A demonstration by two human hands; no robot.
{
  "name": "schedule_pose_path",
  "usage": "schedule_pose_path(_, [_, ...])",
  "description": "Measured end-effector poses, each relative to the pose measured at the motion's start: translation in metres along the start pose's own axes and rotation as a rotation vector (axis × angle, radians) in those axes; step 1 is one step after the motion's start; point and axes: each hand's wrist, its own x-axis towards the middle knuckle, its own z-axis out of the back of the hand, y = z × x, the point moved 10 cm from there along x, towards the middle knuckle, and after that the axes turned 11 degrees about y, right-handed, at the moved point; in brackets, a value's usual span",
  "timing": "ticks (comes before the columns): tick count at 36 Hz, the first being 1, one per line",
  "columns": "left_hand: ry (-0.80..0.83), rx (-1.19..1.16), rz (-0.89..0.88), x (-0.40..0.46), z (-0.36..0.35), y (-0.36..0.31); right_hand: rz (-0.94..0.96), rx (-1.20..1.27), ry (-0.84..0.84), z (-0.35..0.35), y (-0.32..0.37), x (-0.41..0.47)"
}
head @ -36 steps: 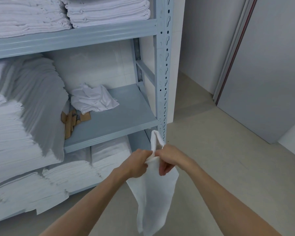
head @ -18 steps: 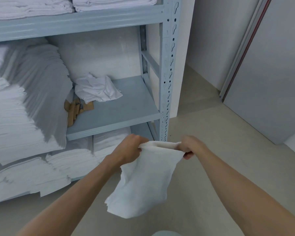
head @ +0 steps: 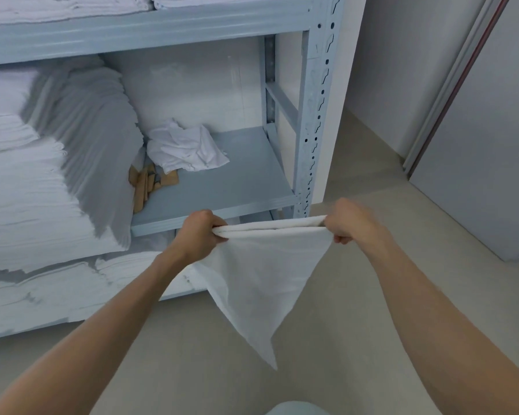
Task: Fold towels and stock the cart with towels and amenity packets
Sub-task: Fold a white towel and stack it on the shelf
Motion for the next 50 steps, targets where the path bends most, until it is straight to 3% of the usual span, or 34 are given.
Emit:
schedule_pose_path(2, [-0.021, -0.012, -0.023, 0.004, 0.006, -0.008, 0.025, -0.169, -0.014, 0.009, 0.004, -0.003])
schedule_pose_path(6, [-0.042, -0.031, -0.077, 0.009, 0.018, -0.028, 0.428, -0.007, 0.015, -0.006, 0.071, -0.029])
schedule_pose_path(8, [-0.041, -0.032, -0.111, 0.012, 0.020, -0.040, 0.548, -0.182, -0.053, -0.034, 0.115, -0.041])
schedule_pose_path(13, [-0.069, -0.001, -0.111, 0.004, 0.029, -0.037, 0.570, -0.231, -0.343, -0.055, 0.152, -0.036])
schedule_pose_path(19, [-0.143, 0.023, -0.033, -0.017, 0.047, 0.008, 0.737, -0.145, -0.356, -0.068, 0.184, -0.045])
schedule_pose_path(22, [-0.213, -0.083, 0.032, -0.033, 0.060, 0.041, 0.794, -0.121, -0.350, -0.068, 0.200, -0.052])
schedule_pose_path(31, [-0.366, -0.949, 0.235, -0.083, 0.029, 0.141, 0.815, -0.083, -0.253, -0.057, 0.231, -0.059])
schedule_pose_path(36, [-0.304, -1.056, 0.180, -0.080, 0.001, 0.134, 0.785, -0.125, -0.232, -0.036, 0.242, -0.067])
schedule_pose_path(39, [-0.224, -0.933, 0.113, -0.072, -0.010, 0.124, 0.765, -0.132, -0.194, -0.025, 0.245, -0.069])
schedule_pose_path(41, [-0.263, -0.898, 0.112, -0.072, -0.012, 0.124, 0.776, -0.103, -0.154, -0.017, 0.245, -0.072])
schedule_pose_path(45, [-0.316, -1.066, 0.178, -0.067, -0.022, 0.140, 0.803, -0.121, -0.130, 0.003, 0.246, -0.083])
schedule_pose_path(50, [-0.228, -1.265, 0.051, -0.055, -0.030, 0.123, 0.813, -0.148, -0.168, 0.033, 0.242, -0.094])
